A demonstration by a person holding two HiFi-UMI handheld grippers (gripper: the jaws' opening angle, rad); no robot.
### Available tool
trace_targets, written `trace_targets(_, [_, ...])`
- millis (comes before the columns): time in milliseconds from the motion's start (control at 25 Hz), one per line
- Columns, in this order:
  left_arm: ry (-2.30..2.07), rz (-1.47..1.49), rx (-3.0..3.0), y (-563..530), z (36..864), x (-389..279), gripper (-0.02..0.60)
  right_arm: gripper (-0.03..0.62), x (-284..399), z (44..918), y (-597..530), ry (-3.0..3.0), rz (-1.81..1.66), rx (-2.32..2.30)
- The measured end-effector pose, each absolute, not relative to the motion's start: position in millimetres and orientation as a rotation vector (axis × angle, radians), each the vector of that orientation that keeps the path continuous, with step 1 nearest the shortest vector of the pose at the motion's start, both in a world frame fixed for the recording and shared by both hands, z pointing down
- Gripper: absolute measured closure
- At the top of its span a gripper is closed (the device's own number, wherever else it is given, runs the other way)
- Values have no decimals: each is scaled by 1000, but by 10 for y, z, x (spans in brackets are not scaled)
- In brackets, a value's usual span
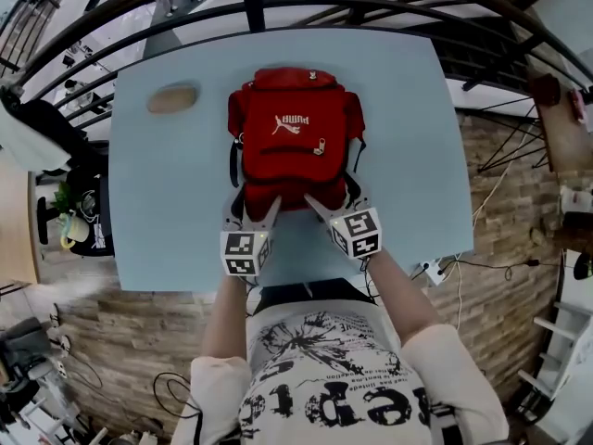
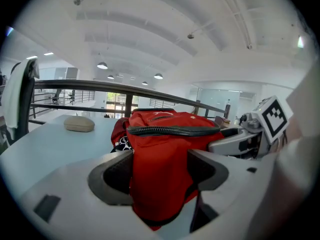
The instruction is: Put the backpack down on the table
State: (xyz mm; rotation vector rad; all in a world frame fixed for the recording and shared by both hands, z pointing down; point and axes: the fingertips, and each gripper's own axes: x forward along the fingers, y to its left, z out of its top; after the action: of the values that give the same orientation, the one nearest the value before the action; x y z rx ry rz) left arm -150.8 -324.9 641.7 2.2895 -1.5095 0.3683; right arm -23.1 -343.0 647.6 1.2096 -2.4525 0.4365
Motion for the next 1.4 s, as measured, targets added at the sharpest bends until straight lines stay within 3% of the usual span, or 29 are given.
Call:
trace_targets(320, [-1650,316,2289,-3050,5969,-1606,276,264,-52,6079,-3189,-2460,383,1285])
trace_targets(480, [-1670,255,2320,-2882,5660,-1509,288,378,36,5781,-3074,-2505,342,1325])
trace_targets(600, [-1715,238,2308,-2786,5461,-1471,501,477,82,5539,-3009,-2537,306,1357])
trace_targets(800, [-1720,199,2354,-2708,5112,-1367,549,600,79,5086,-2947,-2600,207,1376])
trace_targets(1400, [-1859,25,2640,-2667,3681,-1296,558,602,43,3800,-2995,-2809,-100,1394])
